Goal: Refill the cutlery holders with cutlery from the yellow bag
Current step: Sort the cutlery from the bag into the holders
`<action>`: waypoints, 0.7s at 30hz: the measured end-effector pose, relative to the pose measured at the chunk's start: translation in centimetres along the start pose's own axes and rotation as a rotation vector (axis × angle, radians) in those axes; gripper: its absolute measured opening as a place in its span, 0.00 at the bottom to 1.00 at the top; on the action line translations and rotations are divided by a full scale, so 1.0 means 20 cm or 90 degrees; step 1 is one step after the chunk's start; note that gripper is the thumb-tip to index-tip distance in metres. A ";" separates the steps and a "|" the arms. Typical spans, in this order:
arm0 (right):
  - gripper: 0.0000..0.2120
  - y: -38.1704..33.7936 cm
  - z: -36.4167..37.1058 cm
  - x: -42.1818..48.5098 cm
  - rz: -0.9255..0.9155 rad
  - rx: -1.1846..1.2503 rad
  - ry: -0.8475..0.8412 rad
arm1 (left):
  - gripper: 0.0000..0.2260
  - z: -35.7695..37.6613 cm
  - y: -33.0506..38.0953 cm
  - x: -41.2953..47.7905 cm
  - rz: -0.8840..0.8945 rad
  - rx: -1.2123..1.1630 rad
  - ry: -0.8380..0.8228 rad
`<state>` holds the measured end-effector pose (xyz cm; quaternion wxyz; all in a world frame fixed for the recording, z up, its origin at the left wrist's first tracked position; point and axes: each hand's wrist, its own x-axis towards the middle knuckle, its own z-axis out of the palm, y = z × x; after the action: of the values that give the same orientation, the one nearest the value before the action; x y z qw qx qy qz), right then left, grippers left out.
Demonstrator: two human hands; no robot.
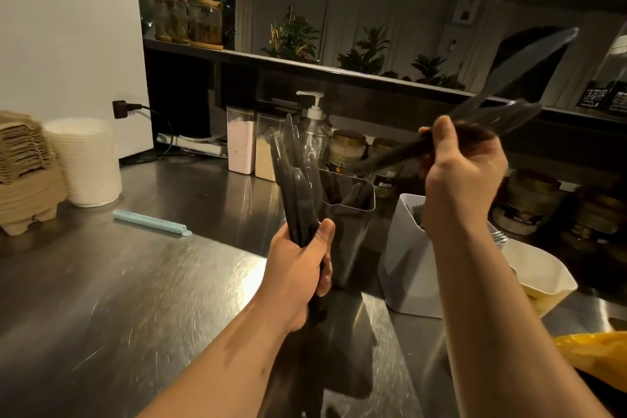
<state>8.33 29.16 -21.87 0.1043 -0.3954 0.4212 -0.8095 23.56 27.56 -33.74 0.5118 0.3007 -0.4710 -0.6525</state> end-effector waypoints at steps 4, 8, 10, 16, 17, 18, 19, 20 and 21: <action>0.03 0.10 0.09 0.05 0.028 -0.160 -0.164 | 0.19 -0.02 0.00 0.00 0.010 -0.012 -0.050; 0.08 0.22 0.09 0.01 0.089 -0.421 -0.302 | 0.18 -0.04 0.01 -0.01 0.017 -0.057 -0.155; 0.11 0.25 0.09 -0.01 0.103 -0.554 -0.357 | 0.16 -0.04 0.02 -0.01 0.024 -0.066 -0.192; 0.19 0.11 0.05 -0.09 -0.026 -0.548 -0.296 | 0.20 -0.02 0.04 -0.04 0.039 -0.040 -0.240; 0.19 0.06 0.04 -0.13 0.006 -0.427 -0.288 | 0.19 -0.02 0.04 -0.04 0.039 -0.034 -0.241; 0.21 0.02 0.02 -0.16 0.061 -0.369 -0.332 | 0.17 -0.02 0.04 -0.04 0.038 -0.033 -0.242; 0.20 0.00 0.01 -0.20 0.127 -0.367 -0.413 | 0.15 -0.02 0.03 -0.05 0.039 -0.028 -0.243; 0.18 0.00 -0.01 -0.23 0.195 -0.382 -0.499 | 0.13 -0.02 0.03 -0.05 0.044 -0.012 -0.242; 0.16 0.01 -0.01 -0.26 0.247 -0.386 -0.547 | 0.12 -0.02 0.03 -0.05 0.051 0.016 -0.235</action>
<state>11.63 31.81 -24.89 0.2952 -0.6171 0.6200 -0.3842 24.48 28.29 -33.39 0.4385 0.1632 -0.5768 -0.6696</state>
